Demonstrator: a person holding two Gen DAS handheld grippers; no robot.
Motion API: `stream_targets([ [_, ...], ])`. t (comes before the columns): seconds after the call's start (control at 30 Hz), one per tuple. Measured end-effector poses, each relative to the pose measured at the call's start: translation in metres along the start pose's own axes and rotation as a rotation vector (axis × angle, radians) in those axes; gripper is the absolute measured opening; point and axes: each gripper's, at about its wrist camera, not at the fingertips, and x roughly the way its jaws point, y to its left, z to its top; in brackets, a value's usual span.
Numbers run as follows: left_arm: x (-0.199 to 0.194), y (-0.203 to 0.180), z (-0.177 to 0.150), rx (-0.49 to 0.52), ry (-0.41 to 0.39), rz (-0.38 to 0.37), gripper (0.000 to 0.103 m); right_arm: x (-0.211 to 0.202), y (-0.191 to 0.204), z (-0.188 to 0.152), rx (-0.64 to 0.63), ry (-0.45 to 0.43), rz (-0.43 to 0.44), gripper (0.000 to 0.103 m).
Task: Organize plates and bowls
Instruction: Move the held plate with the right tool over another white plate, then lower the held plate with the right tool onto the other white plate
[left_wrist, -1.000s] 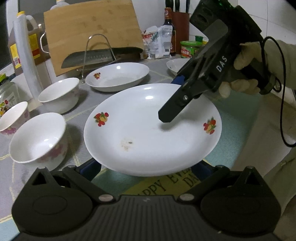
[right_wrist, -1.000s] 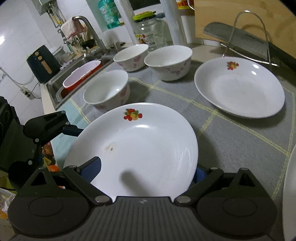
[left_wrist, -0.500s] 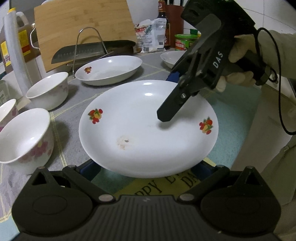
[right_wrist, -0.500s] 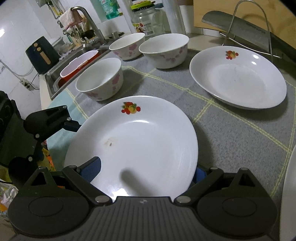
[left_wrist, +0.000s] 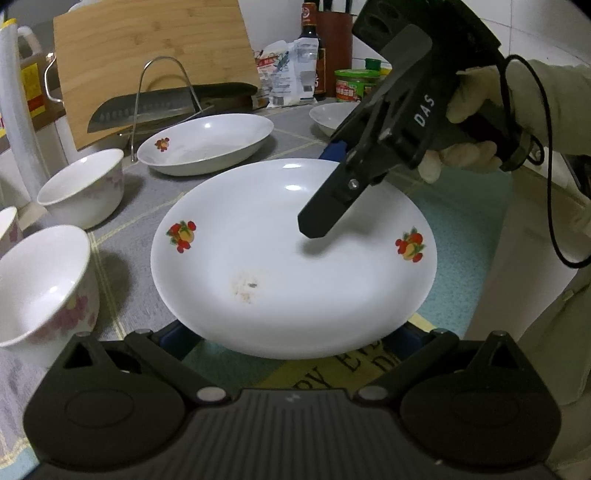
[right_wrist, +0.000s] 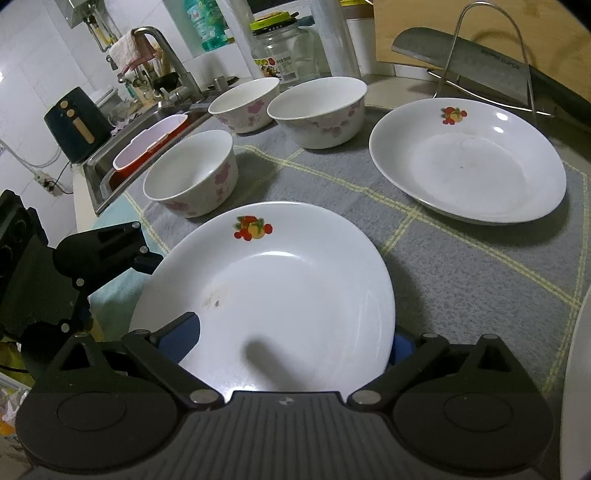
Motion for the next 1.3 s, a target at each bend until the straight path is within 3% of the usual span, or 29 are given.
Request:
stream_targets([
  [0.57, 0.006, -0.021, 0.040, 0.004, -0.012, 0.011, 0.102, -0.049, -0.017, -0.002, -0.041, -0.042, -0.023, 0.102],
  [1.3, 0.069, -0.070, 0.115, 0.024, -0.024, -0.014, 0.102, -0.121, -0.101, -0.025, -0.029, -0.088, -0.072, 0.102],
])
